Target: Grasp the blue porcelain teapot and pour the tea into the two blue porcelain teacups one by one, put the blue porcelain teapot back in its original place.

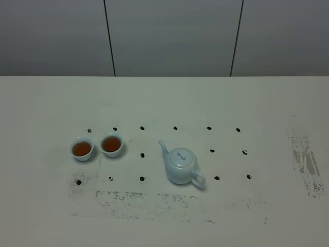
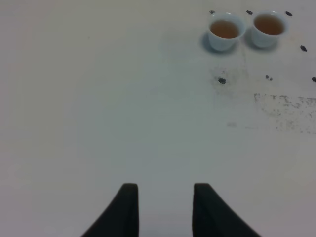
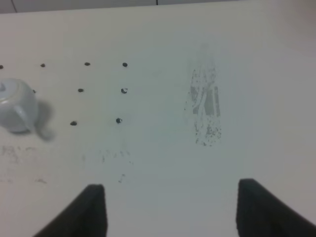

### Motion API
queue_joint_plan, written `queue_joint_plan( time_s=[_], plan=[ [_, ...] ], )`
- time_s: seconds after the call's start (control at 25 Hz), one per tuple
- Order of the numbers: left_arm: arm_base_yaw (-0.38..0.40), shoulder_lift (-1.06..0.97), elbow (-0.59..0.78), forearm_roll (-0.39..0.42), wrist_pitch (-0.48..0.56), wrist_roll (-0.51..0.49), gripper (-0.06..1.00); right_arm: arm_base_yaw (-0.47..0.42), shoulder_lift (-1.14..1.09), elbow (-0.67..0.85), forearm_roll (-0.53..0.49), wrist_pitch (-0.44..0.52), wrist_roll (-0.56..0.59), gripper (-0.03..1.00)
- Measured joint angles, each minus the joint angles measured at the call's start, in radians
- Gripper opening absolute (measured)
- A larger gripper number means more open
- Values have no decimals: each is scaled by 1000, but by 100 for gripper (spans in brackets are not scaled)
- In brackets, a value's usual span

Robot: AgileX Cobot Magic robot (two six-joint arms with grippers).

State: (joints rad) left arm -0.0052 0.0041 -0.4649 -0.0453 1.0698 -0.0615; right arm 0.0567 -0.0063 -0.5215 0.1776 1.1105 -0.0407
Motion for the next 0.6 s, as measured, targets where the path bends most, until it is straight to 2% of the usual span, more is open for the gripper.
queue_joint_plan(
  time_s=[0.6],
  plan=[
    [0,0,0,0,0,0,30,0,0,0,0,0,0,54]
  ],
)
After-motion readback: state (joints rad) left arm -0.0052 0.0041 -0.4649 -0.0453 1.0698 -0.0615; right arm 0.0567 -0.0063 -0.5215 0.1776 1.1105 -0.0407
